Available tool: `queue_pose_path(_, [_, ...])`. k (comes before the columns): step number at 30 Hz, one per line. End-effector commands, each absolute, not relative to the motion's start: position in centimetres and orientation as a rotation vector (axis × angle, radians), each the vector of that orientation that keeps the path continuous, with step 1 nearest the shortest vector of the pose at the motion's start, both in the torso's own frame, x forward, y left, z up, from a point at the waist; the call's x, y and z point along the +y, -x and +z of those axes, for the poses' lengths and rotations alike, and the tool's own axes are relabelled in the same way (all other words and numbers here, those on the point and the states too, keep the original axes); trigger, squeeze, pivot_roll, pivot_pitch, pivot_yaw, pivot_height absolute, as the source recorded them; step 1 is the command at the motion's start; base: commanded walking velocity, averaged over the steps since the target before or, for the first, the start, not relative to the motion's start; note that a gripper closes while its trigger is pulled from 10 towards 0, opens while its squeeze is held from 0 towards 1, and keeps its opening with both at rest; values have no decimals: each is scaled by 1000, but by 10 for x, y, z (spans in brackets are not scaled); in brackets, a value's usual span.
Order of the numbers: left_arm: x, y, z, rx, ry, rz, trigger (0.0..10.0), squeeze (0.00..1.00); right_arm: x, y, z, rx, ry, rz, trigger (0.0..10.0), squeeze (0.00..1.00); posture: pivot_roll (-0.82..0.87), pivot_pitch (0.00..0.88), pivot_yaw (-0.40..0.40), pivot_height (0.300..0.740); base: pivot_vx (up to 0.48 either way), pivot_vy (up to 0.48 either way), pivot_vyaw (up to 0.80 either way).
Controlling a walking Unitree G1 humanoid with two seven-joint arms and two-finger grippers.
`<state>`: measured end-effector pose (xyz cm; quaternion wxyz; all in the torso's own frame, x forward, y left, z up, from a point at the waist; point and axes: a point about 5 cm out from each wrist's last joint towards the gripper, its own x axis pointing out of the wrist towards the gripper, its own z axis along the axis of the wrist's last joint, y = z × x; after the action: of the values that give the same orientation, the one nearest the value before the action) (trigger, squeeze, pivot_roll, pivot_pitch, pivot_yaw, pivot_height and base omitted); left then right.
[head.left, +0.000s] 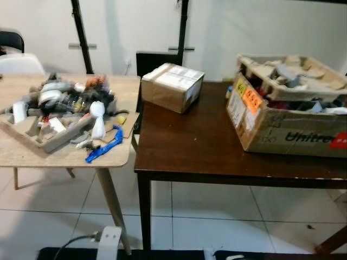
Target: Picking trash to rubbish bin
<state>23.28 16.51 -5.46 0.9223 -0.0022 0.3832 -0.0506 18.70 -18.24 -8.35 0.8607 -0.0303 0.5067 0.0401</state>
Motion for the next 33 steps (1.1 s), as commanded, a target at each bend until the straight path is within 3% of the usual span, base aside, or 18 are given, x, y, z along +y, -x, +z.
queue_pose_path(1, [168,-226,-59,813,-38,-119,10000,0,-189,-183,-85,1080,69,66,10000,0,22,127,-36,740,0,0,0])
queue_pose_path(10, [168,-224,-61,827,-56,-144,10000,0,-190,-183,-85,1076,56,53,10000,0,22,112,-30,740,0,0,0])
queue_pose_path(17, [184,-219,-64,875,50,-1,10000,0,-196,-183,-84,1094,36,4,10000,0,26,70,-36,740,0,0,0])
queue_pose_path(24, [187,-218,-64,882,-7,-50,10000,0,-196,-190,-80,1032,-62,-18,10000,0,32,49,-32,740,0,0,0])
queue_pose_path(33, [203,-212,-66,914,-5,9,10000,0,-201,-189,-81,1054,-41,-41,10000,0,34,27,-15,740,0,0,0])
